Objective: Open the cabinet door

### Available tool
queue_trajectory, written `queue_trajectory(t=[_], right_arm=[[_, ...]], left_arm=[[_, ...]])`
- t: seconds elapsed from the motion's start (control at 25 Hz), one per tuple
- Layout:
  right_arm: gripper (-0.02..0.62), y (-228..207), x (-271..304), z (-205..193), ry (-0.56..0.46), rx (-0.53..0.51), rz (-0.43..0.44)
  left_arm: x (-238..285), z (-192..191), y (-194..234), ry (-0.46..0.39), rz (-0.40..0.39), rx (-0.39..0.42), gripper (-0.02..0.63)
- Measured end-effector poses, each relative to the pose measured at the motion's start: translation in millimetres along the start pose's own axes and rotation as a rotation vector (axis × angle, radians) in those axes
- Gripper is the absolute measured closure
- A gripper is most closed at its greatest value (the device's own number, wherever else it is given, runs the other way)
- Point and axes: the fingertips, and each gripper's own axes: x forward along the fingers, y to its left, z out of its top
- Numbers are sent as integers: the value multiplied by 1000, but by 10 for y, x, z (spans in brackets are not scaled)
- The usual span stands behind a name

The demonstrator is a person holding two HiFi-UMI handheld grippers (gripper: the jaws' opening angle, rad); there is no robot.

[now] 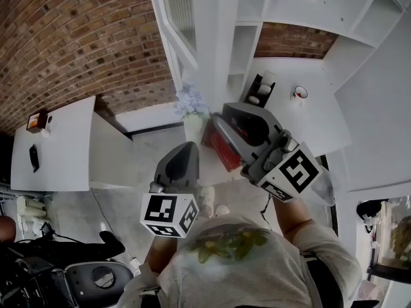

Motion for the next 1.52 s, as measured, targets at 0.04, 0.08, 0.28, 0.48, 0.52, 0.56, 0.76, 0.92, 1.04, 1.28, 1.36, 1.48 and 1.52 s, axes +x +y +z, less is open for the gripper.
queue_trajectory(t=[0.04,0.08,0.28,0.48,0.52,0.56,0.76,0.92,1.04,1.28,1.36,1.48,1.52], right_arm=[[529,14,6,0,-2,1,4],[529,25,11,-1,-3,2,6],[529,88,62,-6,-7,11,24],[529,181,125,-6,-12,12,52],[529,199,140,-5,-13,10,58],[529,217,156,-5,-13,9,64],[529,322,230,-2,-21,-2,95],[528,383,283,-8,-29,2,108],[528,424,332,-6,-33,7,121],[528,508,423,-6,-53,13,107],[528,528,448,-8,-56,21,112],[528,551,474,-7,-55,32,123],[528,560,480,-8,-55,32,126]], left_arm=[[-12,0,4,-2,5,-1,597],[-23,2,8,-4,10,-1,597],[-95,19,62,-12,37,-2,597],[-154,33,105,-17,58,0,597],[-163,38,112,-18,60,0,597],[-172,43,123,-20,63,1,597],[-216,57,183,-26,84,0,597],[-242,74,226,-30,98,0,597],[-263,88,266,-32,110,-1,597],[-300,90,335,-32,130,-6,597],[-310,90,354,-32,135,-8,597],[-321,86,371,-31,141,-10,597],[-324,84,374,-32,141,-10,597]])
